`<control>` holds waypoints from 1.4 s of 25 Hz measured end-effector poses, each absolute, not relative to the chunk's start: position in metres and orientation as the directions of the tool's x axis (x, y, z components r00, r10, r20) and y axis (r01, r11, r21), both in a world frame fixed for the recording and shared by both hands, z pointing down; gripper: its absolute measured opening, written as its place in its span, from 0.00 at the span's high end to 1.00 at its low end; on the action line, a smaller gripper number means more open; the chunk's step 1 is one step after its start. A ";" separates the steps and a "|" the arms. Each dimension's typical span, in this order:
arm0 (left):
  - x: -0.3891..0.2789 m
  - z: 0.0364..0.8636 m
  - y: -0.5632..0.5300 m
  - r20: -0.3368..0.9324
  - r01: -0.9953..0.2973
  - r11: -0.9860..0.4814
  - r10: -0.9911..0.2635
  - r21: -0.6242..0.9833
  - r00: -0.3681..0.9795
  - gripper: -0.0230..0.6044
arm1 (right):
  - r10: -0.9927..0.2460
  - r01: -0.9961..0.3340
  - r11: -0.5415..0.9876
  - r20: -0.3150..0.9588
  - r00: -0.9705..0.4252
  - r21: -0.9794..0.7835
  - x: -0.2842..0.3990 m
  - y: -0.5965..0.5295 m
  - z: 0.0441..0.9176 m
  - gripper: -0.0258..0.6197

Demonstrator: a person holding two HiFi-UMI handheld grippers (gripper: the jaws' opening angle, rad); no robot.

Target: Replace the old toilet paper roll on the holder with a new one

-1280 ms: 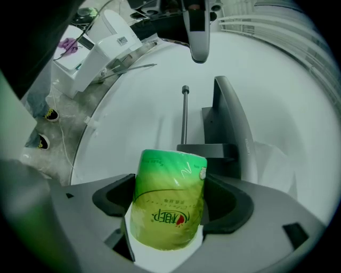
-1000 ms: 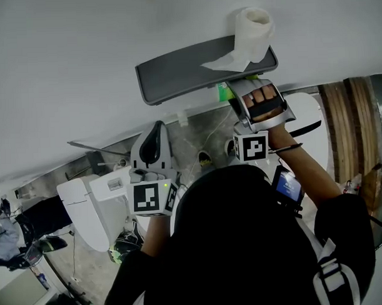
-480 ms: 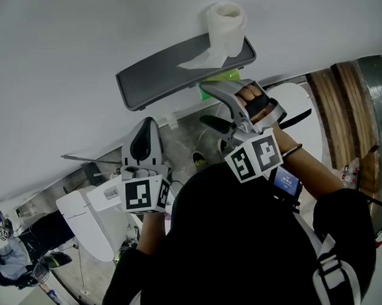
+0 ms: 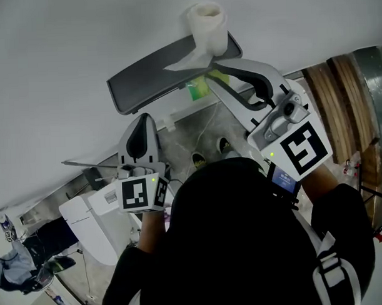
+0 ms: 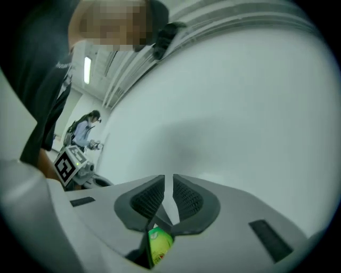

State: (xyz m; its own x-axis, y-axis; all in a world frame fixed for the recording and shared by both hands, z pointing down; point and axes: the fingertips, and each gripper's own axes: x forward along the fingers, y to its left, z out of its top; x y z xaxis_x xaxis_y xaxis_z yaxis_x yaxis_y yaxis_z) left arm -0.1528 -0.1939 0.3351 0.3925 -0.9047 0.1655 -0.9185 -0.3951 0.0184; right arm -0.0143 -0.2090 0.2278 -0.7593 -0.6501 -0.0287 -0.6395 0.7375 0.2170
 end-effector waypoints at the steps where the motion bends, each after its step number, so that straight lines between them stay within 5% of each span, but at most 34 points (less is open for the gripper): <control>1: -0.152 0.335 -0.194 0.162 -0.919 -0.395 -0.905 0.019 0.392 0.93 | -0.667 -0.667 0.727 -0.059 -0.742 0.164 -0.004 -0.215 0.226 0.87; 9: -0.145 0.331 -0.192 0.150 -0.917 -0.397 -0.906 0.028 0.397 0.93 | -0.779 -0.765 0.624 -0.047 -0.625 -0.161 0.057 -0.240 0.274 0.91; 35: -0.144 0.338 -0.194 0.176 -0.917 -0.399 -0.901 0.026 0.397 0.93 | -0.779 -0.773 0.603 0.062 -0.624 -0.195 0.062 -0.239 0.326 0.92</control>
